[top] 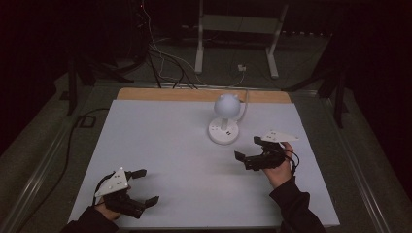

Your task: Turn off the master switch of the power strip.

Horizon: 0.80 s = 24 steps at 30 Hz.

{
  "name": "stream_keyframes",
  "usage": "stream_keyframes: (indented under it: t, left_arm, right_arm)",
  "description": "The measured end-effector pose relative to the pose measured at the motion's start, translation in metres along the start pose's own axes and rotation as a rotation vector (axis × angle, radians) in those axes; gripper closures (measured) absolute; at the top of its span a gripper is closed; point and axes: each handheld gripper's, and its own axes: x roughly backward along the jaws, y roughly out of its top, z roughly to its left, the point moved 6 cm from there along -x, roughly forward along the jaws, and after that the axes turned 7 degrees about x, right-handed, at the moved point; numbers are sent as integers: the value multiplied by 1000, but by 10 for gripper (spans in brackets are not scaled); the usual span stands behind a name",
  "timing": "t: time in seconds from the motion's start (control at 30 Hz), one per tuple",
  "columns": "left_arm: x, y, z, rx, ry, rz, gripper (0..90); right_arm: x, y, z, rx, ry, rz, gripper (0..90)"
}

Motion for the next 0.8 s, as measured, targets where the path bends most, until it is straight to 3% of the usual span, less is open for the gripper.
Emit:
stream_keyframes:
  t: [0.2, 0.47, 0.8]
  left_arm:
    - [0, 0, 0, -4, -1, 2, 3]
    - [0, 0, -1, -5, -2, 2, 3]
    - [0, 0, -1, -5, -2, 2, 3]
  right_arm:
    - [7, -20, 5, 12, 17, 26, 0]
    - [18, -46, 9, 36, 0, 41, 0]
    - [33, -75, 7, 32, -5, 72, 0]
